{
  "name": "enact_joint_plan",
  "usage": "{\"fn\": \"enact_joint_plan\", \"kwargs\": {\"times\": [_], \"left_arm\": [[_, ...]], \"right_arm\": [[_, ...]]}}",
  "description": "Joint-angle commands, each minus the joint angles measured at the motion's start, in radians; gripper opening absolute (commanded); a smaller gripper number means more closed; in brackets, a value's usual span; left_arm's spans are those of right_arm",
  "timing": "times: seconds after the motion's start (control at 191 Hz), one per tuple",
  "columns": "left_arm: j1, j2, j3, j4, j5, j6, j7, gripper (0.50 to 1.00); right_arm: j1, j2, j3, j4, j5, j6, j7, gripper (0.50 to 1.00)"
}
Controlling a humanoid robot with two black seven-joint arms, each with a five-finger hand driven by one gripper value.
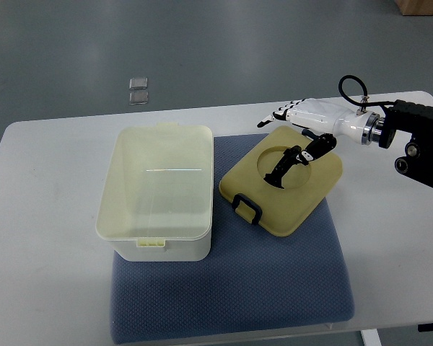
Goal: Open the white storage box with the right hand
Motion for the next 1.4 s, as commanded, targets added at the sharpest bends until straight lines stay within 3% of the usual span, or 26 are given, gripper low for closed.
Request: {"fn": "enact_joint_plan", "kwargs": {"times": [0.0, 0.204, 0.341, 0.493, 0.639, 0.807, 1.101, 1.221, 1.394], "left_arm": [[0.0, 0.0, 0.0, 0.0, 0.0, 0.0, 0.0, 1.0], [0.0, 0.0, 0.0, 0.0, 0.0, 0.0, 0.0, 1.0], [0.0, 0.0, 0.0, 0.0, 0.0, 0.0, 0.0, 1.0], [0.0, 0.0, 0.0, 0.0, 0.0, 0.0, 0.0, 1.0], [0.0, 0.0, 0.0, 0.0, 0.0, 0.0, 0.0, 1.0], [0.0, 0.0, 0.0, 0.0, 0.0, 0.0, 0.0, 1.0], [0.0, 0.0, 0.0, 0.0, 0.0, 0.0, 0.0, 1.0], [0.0, 0.0, 0.0, 0.0, 0.0, 0.0, 0.0, 1.0], [0.0, 0.0, 0.0, 0.0, 0.0, 0.0, 0.0, 1.0]], "right_arm": [[0.0, -0.005, 0.003, 0.004, 0.0, -0.002, 0.012, 0.913], [-0.002, -0.005, 0.098, 0.007, 0.069, 0.017, 0.044, 0.909], [-0.002, -0.003, 0.124, -0.004, 0.429, 0.136, 0.023, 0.909], [-0.002, 0.003, 0.126, -0.044, 1.014, 0.312, -0.078, 0.913], [-0.026, 0.018, 0.121, -0.065, 1.449, 0.423, -0.178, 0.913], [-0.06, 0.044, 0.124, -0.094, 1.7, 0.451, -0.265, 0.917], [-0.072, 0.11, 0.162, -0.145, 1.782, 0.507, -0.358, 0.919], [-0.075, 0.121, 0.173, -0.147, 1.867, 0.501, -0.45, 0.921], [-0.085, 0.124, 0.175, -0.148, 1.891, 0.491, -0.45, 0.924]]}}
